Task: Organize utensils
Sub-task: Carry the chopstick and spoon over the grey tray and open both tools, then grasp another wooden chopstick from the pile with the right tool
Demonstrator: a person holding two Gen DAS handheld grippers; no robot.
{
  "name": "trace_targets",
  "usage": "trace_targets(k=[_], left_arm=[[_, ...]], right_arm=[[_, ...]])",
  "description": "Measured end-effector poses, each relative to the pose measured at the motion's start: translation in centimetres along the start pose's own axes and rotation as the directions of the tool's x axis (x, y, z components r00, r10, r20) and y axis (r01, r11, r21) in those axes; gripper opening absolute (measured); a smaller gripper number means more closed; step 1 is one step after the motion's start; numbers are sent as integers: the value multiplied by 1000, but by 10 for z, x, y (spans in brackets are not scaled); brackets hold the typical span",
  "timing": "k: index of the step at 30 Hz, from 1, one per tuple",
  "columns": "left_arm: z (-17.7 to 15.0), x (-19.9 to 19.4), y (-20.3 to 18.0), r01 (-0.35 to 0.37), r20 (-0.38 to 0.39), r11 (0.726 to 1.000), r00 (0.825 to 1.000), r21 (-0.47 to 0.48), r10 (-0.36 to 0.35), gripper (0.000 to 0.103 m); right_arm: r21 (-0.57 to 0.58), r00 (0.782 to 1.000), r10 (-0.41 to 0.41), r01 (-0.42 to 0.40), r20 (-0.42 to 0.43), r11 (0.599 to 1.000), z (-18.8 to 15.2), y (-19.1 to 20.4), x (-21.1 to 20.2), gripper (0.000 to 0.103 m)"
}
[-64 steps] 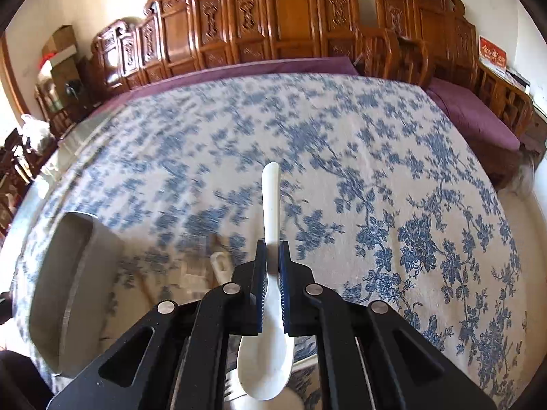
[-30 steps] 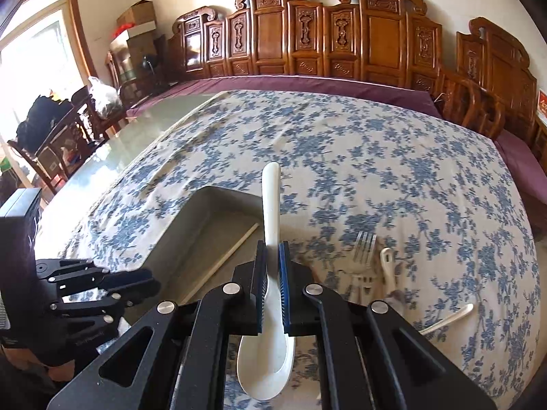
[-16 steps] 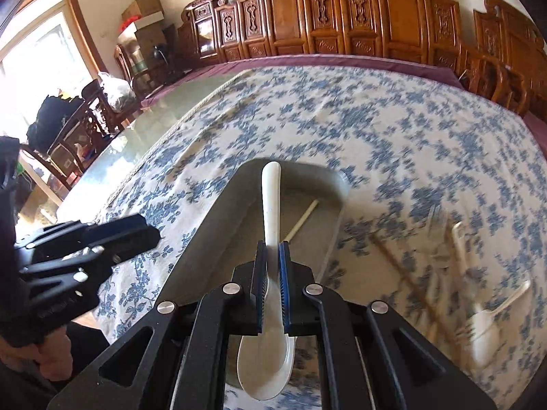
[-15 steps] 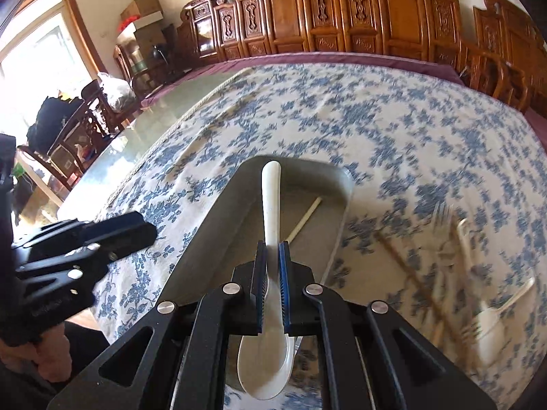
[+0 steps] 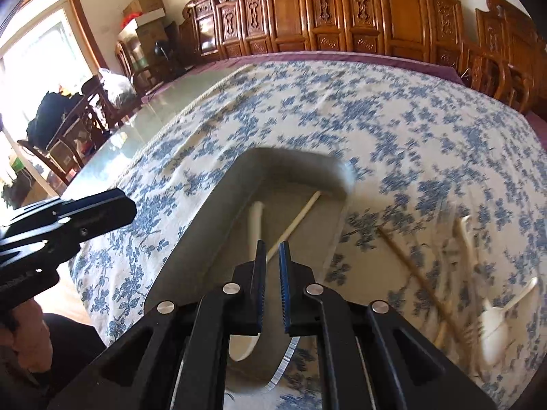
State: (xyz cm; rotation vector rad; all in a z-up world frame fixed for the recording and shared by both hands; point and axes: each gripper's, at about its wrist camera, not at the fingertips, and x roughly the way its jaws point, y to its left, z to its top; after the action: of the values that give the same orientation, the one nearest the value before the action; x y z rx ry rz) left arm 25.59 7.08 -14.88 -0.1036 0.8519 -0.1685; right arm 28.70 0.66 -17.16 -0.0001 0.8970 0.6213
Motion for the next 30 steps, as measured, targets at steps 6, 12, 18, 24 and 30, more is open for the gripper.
trace_targets(k=[6,12,18,24,30], left_arm=[[1,3,-22,29,-3,999,1000,37,-29,24],[-3,5,-52,58,-5,995,998,81,-58,25],[-10,13,-78,74,-16,990,997,117,-72,41],[-16,21,-95,96,-29,988,995,124,-93,46],[-24,29,-109,105,-51,983,994,153,-99,46]], right_arm=[[-26,994,-103,104,42,994,-10,-42,-51,9],[-13,976,-218,219,27,976,-25,-94,-77,9],[21,965,-259,260,-36,965,-45,-128,-68,23],[28,968,-234,238,-95,971,-60,-132,-47,23],[15,964,-233,237,-126,972,-61,-130,-30,22]])
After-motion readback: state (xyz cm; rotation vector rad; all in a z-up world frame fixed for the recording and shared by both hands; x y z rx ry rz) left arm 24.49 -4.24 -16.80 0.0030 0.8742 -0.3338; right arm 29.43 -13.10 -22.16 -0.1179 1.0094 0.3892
